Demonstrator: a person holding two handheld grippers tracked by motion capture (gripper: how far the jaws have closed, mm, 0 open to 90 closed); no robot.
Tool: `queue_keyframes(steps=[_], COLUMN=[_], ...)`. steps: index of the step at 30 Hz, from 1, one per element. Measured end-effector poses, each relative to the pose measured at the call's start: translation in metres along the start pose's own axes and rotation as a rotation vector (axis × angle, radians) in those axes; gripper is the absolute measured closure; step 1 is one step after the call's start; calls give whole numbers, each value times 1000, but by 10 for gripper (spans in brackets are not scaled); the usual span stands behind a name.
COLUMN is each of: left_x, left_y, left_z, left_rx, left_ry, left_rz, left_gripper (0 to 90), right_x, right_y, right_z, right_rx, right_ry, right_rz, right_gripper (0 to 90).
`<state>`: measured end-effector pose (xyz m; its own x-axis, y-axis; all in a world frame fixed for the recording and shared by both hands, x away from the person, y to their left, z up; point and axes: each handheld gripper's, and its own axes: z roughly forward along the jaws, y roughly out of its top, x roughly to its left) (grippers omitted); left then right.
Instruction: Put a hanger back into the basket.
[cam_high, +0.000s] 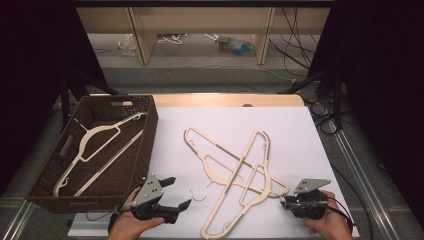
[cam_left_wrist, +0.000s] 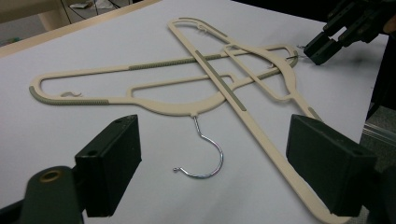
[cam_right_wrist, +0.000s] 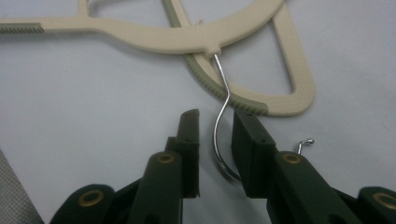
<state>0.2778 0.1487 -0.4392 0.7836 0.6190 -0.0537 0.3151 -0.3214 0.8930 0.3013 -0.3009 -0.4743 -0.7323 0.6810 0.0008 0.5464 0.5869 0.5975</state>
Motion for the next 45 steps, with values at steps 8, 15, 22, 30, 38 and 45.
queue_keyframes(steps=[8, 15, 22, 30, 38, 45], left_x=[1, 0, -7, -22, -44, -66], left_y=[0, -1, 3, 19, 33, 43], left_z=[1, 3, 21, 57, 107, 144], left_rx=[3, 11, 37, 69, 131, 200], left_ry=[-9, -9, -16, -69, -111, -136], left_rz=[16, 14, 8, 56, 131, 197], left_gripper=[185, 187, 205, 219, 242, 299], right_x=[-1, 1, 8, 13, 15, 14], right_y=[2, 6, 15, 24, 31, 40], right_z=[1, 0, -12, -19, -25, -31], right_rx=[20, 39, 62, 71, 69, 71], right_ry=[34, 21, 11, -8, -5, -7], right_rz=[-28, -9, 3, -22, -31, -36], right_gripper=[872, 883, 888, 891, 892, 892])
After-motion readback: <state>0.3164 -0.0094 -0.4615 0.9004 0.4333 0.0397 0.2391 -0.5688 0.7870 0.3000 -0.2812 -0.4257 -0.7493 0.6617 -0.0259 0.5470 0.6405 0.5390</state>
